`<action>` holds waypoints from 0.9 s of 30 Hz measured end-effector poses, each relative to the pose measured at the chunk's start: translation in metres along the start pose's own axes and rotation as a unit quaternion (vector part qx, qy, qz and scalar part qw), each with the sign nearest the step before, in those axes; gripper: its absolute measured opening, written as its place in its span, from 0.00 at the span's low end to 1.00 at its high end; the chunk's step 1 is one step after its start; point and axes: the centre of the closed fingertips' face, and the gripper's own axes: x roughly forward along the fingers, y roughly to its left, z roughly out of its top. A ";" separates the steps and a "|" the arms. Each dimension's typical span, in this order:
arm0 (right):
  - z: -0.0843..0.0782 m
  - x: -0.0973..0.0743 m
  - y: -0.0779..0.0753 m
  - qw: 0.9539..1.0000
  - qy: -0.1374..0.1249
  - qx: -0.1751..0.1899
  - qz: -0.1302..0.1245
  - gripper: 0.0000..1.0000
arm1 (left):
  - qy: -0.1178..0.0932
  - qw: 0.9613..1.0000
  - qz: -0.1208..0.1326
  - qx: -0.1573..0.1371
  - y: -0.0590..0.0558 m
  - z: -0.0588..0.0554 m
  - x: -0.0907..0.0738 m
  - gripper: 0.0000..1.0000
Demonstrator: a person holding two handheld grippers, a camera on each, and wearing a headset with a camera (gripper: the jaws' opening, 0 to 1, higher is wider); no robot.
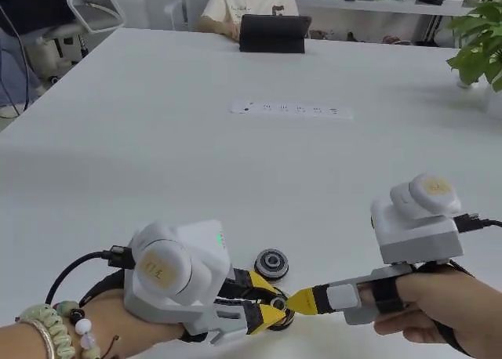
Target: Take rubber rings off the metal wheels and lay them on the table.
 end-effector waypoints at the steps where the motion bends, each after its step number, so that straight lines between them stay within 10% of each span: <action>1: 0.000 0.000 -0.001 1.000 0.001 -0.002 -0.003 0.00 | 0.002 1.000 0.000 -0.001 0.000 0.000 0.000 0.07; 14: 0.000 0.000 -0.002 1.000 0.003 -0.008 -0.012 0.00 | 0.031 0.999 -0.027 -0.018 -0.002 -0.003 -0.010 0.23; 27: 0.004 -0.003 0.004 1.000 -0.003 -0.019 -0.011 0.00 | 0.024 0.997 -0.063 0.021 -0.010 0.021 -0.038 0.53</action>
